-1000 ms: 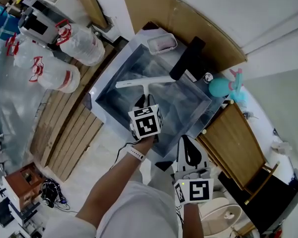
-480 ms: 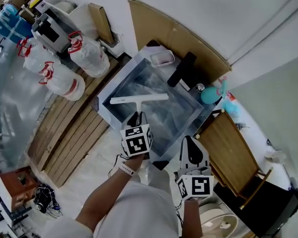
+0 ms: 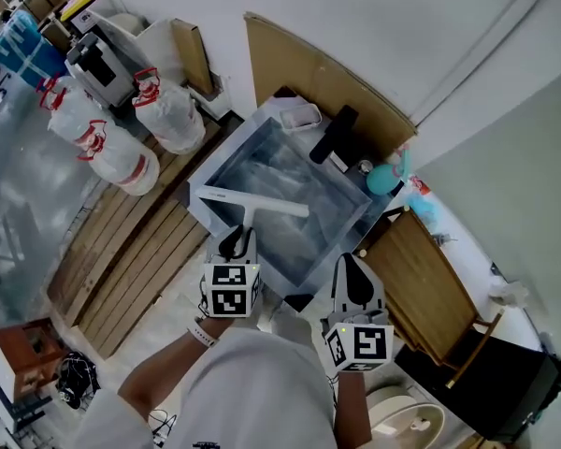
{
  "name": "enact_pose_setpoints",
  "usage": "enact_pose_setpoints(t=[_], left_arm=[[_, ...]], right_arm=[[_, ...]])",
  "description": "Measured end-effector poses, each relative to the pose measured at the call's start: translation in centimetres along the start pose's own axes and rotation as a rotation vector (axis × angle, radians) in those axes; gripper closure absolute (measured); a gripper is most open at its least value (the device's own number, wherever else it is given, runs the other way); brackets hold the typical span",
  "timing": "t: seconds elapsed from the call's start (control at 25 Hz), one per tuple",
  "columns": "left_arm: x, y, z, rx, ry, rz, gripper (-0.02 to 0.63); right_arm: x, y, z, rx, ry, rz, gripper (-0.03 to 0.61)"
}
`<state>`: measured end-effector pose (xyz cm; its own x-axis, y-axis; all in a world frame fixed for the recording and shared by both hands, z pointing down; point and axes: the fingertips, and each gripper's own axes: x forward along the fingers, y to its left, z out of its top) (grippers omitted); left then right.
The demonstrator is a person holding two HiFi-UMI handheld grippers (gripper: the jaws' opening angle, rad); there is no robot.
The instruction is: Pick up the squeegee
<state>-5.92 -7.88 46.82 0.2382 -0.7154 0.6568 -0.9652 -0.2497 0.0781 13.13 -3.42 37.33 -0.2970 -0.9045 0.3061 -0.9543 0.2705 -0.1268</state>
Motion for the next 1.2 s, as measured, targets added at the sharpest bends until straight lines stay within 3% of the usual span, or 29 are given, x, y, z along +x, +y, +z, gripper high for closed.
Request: enact_pose_setpoints(t=[0.28, 0.72, 1.2], left_arm=[[-4.5, 0.5, 0.5, 0.096, -0.036, -0.043, 0.543], [-8.2, -0.6, 2.1, 0.088, -0.145, -0.079, 0.543], [-9.0, 0.3, 1.3, 0.071, -0.15, -0.065, 0.544]], right_arm=[[-1.4, 1.1, 1.4, -0.022, -0.03, -0.024, 0.572], [-2.3, 2.4, 0.9, -0.051, -0.01, -0.011, 0.571], [-3.1, 3.9, 0.2, -0.083, 0.015, 0.017, 0.572]])
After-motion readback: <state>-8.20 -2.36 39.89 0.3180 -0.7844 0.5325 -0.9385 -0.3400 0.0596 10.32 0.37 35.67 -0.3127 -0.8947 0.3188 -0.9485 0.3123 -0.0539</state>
